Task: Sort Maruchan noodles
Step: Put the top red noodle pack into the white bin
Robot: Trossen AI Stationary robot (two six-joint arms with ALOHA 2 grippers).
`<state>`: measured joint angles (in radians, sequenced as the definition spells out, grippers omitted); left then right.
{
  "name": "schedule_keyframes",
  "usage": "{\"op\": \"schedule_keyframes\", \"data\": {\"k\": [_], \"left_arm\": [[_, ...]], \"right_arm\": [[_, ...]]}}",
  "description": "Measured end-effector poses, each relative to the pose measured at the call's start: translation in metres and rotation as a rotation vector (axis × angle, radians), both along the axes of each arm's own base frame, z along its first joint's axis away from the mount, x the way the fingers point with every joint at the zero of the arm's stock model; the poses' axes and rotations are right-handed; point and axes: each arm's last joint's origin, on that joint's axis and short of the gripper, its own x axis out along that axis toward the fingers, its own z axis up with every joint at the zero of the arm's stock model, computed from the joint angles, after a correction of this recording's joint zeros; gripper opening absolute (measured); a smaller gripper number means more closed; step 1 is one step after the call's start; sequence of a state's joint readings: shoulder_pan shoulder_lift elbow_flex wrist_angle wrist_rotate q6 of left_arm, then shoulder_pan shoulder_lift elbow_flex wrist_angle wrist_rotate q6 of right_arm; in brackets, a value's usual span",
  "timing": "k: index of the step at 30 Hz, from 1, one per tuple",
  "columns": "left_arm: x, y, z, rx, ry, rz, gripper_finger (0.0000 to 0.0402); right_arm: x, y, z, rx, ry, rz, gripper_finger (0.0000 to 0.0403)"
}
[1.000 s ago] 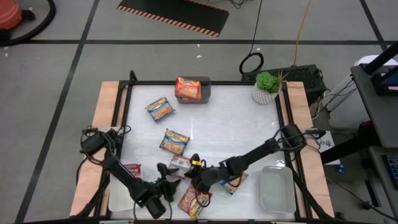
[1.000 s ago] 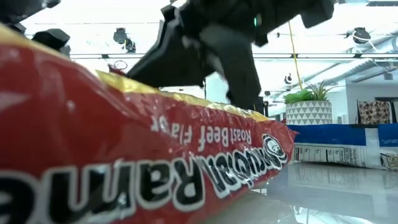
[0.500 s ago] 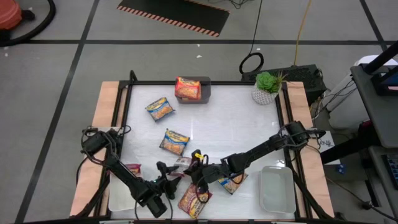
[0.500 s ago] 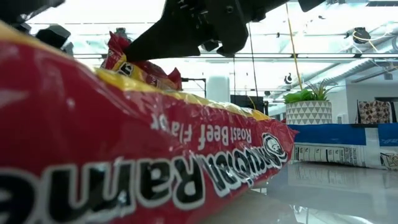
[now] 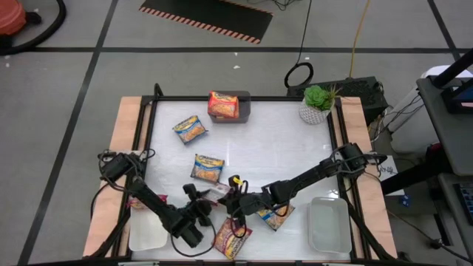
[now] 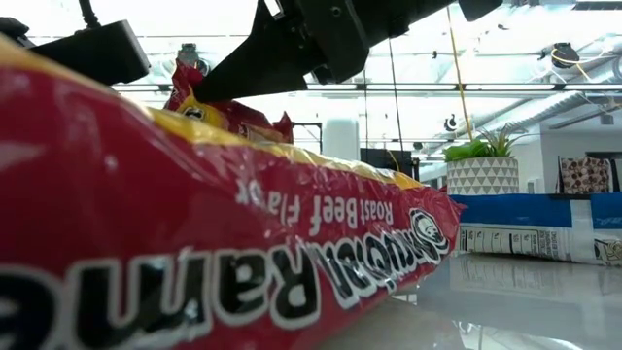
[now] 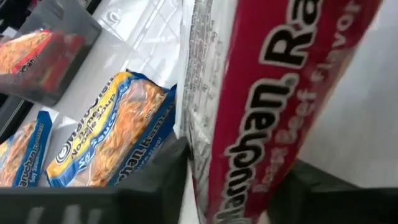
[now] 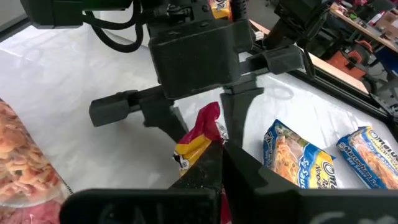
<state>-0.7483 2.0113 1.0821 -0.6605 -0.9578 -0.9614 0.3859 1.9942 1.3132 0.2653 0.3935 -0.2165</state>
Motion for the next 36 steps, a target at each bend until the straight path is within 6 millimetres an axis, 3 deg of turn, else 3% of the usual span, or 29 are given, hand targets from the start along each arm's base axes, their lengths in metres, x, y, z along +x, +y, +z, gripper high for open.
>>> {"op": "schedule_keyframes", "data": {"k": [4, 8, 13, 17, 25, 31, 36], "left_arm": [[0.0, 0.0, 0.0, -0.005, 0.012, -0.006, 0.0094], [0.0, 0.0, 0.0, -0.007, 0.014, -0.007, 0.0082], [-0.001, -0.002, 0.013, -0.029, 0.086, -0.022, 0.008], [-0.004, -0.006, 0.042, -0.06, 0.137, -0.03, 0.0079], [-0.017, -0.008, 0.118, -0.191, 0.182, -0.13, 0.0079], [-0.038, 0.006, 0.167, -0.346, 0.225, -0.164, 0.0079], [-0.068, 0.022, 0.193, -0.492, 0.337, -0.126, 0.0079]], "right_arm": [[0.0, 0.0, 0.0, 0.001, 0.003, 0.002, 0.0], [-0.001, 0.0, 0.001, -0.003, 0.015, 0.005, 0.0], [-0.014, -0.002, 0.024, 0.024, 0.043, -0.011, 0.001], [-0.033, -0.002, 0.054, 0.081, 0.055, -0.03, 0.0036], [-0.081, 0.004, 0.098, 0.187, 0.134, -0.05, 0.0075], [-0.107, 0.019, 0.11, 0.17, 0.144, -0.052, 0.0079], [-0.114, 0.027, 0.111, 0.13, 0.138, -0.044, 0.0077]]}}
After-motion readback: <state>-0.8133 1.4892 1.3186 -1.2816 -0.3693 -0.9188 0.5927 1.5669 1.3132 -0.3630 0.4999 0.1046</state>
